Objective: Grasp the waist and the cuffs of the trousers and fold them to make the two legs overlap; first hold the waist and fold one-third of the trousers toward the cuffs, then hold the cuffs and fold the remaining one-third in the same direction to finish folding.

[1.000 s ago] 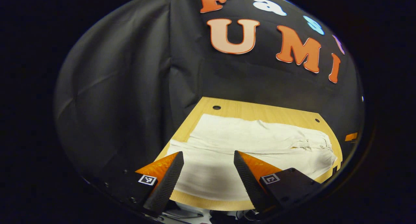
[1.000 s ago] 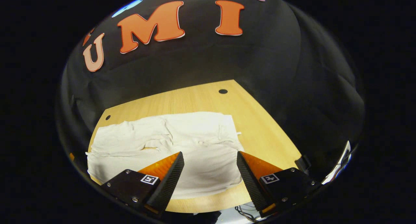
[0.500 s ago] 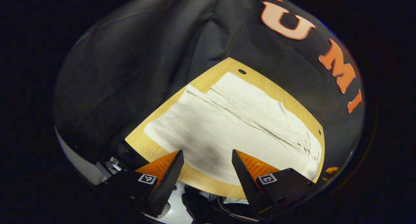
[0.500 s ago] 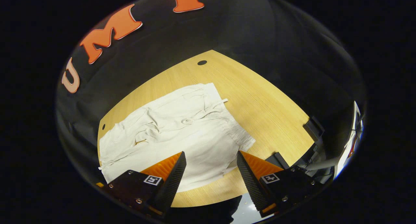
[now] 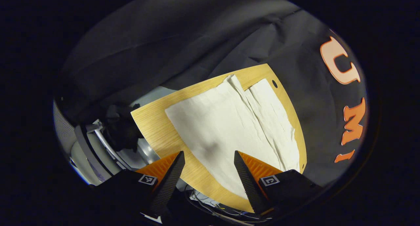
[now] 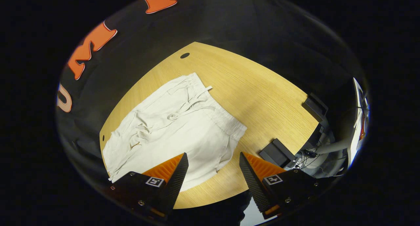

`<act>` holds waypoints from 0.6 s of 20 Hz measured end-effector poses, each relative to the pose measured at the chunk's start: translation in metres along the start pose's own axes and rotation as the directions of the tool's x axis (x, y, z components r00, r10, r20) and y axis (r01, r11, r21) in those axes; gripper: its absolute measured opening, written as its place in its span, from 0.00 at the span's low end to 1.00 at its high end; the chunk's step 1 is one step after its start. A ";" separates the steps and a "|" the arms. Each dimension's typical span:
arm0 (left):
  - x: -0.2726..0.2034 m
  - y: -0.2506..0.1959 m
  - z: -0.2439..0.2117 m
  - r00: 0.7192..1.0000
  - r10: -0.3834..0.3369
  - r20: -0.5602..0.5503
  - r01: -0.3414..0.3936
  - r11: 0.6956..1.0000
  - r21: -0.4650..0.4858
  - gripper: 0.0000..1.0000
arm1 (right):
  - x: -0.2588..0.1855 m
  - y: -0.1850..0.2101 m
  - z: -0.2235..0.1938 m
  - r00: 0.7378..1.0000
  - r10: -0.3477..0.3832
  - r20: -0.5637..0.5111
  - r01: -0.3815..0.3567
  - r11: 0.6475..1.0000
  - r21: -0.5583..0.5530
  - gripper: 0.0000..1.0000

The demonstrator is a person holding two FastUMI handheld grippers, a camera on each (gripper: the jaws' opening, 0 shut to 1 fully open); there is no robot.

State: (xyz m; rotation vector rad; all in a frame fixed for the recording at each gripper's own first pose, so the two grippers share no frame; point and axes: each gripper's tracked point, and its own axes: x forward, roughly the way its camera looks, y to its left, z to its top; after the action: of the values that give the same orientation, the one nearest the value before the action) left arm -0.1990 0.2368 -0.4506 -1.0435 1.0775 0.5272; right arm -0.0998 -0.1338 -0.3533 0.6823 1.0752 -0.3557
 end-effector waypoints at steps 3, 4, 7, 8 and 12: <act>0.016 0.003 0.008 0.999 -0.046 -0.028 0.043 0.996 -0.079 1.00 | 0.000 0.004 -0.003 1.000 -0.005 0.005 0.005 1.000 0.016 0.94; 0.020 0.009 0.012 0.999 -0.042 -0.032 0.039 0.994 -0.098 0.98 | -0.001 0.005 -0.003 1.000 -0.008 0.009 0.008 1.000 0.025 0.94; 0.032 0.013 0.020 0.996 -0.080 -0.027 0.076 0.989 -0.129 0.96 | -0.001 0.010 -0.006 1.000 -0.008 0.019 0.007 0.998 0.061 0.94; 0.036 0.011 0.023 0.995 -0.101 -0.023 0.097 0.986 -0.132 0.95 | 0.001 0.010 -0.009 1.000 -0.014 0.021 0.012 0.997 0.074 0.94; 0.048 -0.002 0.035 0.991 -0.136 -0.005 0.134 0.978 -0.160 0.88 | -0.003 0.005 -0.025 1.000 -0.028 0.002 0.028 0.993 0.119 0.95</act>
State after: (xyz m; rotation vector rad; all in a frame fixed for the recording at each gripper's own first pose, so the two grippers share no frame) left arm -0.1616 0.2608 -0.4894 -1.2534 0.9820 0.5017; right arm -0.1154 -0.1141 -0.3562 0.7725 1.0666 -0.4478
